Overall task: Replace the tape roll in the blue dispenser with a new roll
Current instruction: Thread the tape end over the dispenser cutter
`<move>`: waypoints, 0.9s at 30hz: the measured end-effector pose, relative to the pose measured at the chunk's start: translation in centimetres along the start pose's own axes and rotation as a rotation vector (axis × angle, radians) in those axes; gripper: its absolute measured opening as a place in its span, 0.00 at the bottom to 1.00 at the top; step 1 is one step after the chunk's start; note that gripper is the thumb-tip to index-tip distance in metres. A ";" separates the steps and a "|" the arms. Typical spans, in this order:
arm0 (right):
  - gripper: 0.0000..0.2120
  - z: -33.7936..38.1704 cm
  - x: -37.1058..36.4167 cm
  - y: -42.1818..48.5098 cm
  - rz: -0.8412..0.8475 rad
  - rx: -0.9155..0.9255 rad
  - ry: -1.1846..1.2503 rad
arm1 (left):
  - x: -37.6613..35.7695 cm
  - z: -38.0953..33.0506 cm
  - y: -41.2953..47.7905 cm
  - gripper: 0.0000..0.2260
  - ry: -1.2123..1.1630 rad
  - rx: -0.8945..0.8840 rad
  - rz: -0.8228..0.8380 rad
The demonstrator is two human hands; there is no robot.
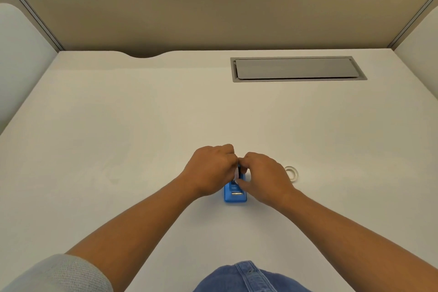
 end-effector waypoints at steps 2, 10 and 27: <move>0.05 0.1 0.0 -0.1 -0.003 0.005 0.008 | -0.3 1.0 -0.2 0.07 -0.157 0.155 -0.009; 0.22 -0.9 -0.1 0.0 0.027 -0.042 0.107 | -0.6 2.0 -0.7 0.04 -0.313 0.340 -0.034; 0.03 -0.7 1.3 0.4 -0.099 -0.005 0.110 | 0.0 2.3 -2.0 0.11 -0.441 0.351 -0.095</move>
Point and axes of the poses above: each hand's wrist, its own y-axis towards the middle knuckle, its own x-axis out of the back of the hand, z = x × y, the point moved 6 cm from there along y, towards the middle knuckle, and after that the axes turned 2 degrees about -y, right-handed, at the moved point
